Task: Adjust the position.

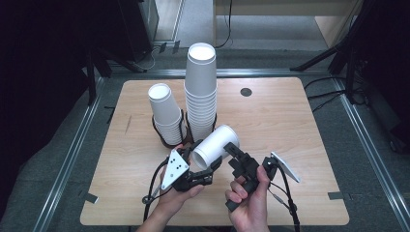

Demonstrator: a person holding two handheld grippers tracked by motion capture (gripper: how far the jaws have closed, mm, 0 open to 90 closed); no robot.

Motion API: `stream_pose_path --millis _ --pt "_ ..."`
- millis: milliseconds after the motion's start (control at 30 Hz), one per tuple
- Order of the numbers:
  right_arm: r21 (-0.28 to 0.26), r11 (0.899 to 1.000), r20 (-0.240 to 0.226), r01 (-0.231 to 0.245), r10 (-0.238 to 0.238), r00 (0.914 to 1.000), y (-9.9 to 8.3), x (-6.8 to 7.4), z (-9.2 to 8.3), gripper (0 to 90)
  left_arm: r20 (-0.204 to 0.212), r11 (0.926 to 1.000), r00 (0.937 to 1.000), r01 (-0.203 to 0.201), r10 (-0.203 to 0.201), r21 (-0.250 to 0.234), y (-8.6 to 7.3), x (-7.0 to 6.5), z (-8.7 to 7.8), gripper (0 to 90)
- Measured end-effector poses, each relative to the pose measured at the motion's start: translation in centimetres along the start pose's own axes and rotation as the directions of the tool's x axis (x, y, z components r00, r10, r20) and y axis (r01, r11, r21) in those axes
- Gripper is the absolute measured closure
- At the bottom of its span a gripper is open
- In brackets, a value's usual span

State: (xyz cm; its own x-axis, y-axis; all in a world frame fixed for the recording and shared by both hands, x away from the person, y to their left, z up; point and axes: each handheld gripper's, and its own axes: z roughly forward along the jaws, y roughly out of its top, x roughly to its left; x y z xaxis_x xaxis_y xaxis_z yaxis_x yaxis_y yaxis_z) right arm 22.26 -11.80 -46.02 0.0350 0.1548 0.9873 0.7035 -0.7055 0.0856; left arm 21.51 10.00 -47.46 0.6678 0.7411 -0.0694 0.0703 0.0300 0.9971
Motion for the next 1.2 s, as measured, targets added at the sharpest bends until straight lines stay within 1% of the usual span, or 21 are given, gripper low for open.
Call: stream_pose_path --millis 67,167,267,367,400,633,667,733,800,967,1000,1033,1133,1200 --pt "0.0 1.0 -0.005 -0.018 0.018 0.9998 0.0 0.0 0.2 5.7 0.001 1.0 1.0 -0.006 0.006 0.003 0.0 0.0 0.0 23.3" --pt "-0.004 1.0 -0.002 -0.031 0.031 0.9995 0.0 -0.2 0.7 5.7 0.004 1.0 1.0 -0.007 0.007 0.002 0.0 -0.2 0.0 23.3" --pt "0.001 0.998 0.0 -0.061 0.061 0.9981 0.2 -0.4 1.1 6.0 0.006 1.0 1.0 -0.008 0.008 -0.002 0.0 -0.3 0.1 23.3" --pt "-0.001 0.997 -0.015 -0.071 0.071 0.9973 0.3 -0.5 1.5 6.4 0.008 1.0 0.9999 -0.01 0.01 0.0 0.0 -0.3 0.1 23.3" --pt "0.002 0.997 -0.013 -0.076 0.076 0.997 0.4 -0.5 1.6 6.4 0.006 0.9999 0.9999 -0.011 0.011 -0.001 -0.1 -0.3 0.1 23.3" --pt "0.018 0.996 -0.033 -0.088 0.088 0.9955 0.6 -0.9 2.3 6.1 0.003 1.0 1.0 -0.007 0.007 -0.007 0.0 -0.3 0.0 23.2" --pt "0.018 0.996 -0.036 -0.091 0.091 0.9952 0.6 -0.9 2.5 6.1 0.004 1.0 1.0 -0.006 0.006 -0.006 0.0 -0.3 0.0 23.3" --pt "0.024 0.996 -0.041 -0.081 0.082 0.9958 0.6 -0.9 2.6 6.0 0.007 1.0 1.0 -0.005 0.005 -0.006 0.0 -0.3 0.0 23.2" --pt "0.029 0.996 -0.049 -0.089 0.09 0.9947 0.6 -1.0 2.8 5.8 0.008 1.0 1.0 -0.005 0.005 -0.008 0.0 -0.3 0.1 23.3" --pt "0.033 0.995 -0.071 -0.09 0.092 0.9932 0.7 -1.0 3.2 5.2 0.021 1.0 0.9998 0.0 0.001 -0.009 0.0 -0.5 0.0 23.3" --pt "0.039 0.995 -0.074 -0.094 0.096 0.9926 0.7 -1.1 3.3 5.2 0.021 1.0 0.9998 -0.006 0.006 -0.006 0.0 -0.5 0.0 23.3" --pt "0.039 0.995 -0.074 -0.089 0.091 0.9931 0.7 -1.1 3.4 5.2 0.02 0.9999 0.9997 -0.011 0.011 -0.006 0.0 -0.6 0.0 23.3" --pt "0.04 0.995 -0.077 -0.093 0.096 0.9924 0.7 -1.2 3.5 5.1 0.023 0.9999 0.9997 -0.01 0.01 -0.005 0.0 -0.7 0.1 23.3" --pt "0.043 0.994 -0.089 -0.099 0.103 0.9908 0.8 -1.3 3.6 5.0 0.022 0.9999 0.9997 -0.009 0.01 -0.005 0.0 -0.6 0.0 23.3"
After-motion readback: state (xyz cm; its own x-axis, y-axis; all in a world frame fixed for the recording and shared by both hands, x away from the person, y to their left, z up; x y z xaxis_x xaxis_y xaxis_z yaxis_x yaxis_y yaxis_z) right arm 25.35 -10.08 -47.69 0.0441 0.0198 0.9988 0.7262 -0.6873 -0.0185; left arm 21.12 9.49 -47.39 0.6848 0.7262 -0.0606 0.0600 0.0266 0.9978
